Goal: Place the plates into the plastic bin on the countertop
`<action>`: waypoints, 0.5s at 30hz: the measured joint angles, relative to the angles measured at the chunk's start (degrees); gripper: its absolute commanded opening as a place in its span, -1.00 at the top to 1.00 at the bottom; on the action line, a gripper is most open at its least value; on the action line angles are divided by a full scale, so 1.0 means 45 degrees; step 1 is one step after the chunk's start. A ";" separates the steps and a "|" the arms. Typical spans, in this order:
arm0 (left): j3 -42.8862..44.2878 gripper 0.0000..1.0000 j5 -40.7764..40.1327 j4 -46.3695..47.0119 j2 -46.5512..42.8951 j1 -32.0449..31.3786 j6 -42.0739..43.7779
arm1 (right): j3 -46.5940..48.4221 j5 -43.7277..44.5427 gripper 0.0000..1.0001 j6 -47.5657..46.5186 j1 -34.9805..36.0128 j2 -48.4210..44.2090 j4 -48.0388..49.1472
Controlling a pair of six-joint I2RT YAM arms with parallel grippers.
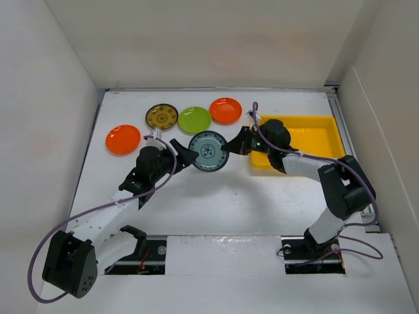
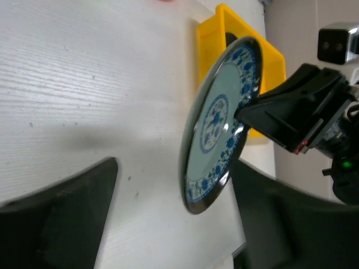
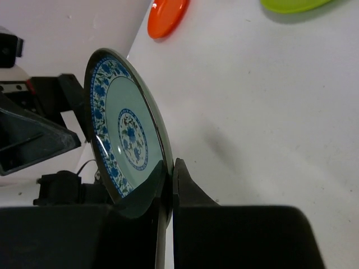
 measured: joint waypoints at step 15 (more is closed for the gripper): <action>0.0476 -1.00 -0.2603 -0.2618 -0.0155 0.0000 0.0287 | -0.1404 0.4614 1.00 0.0947 -0.5979 -0.1982 -0.1826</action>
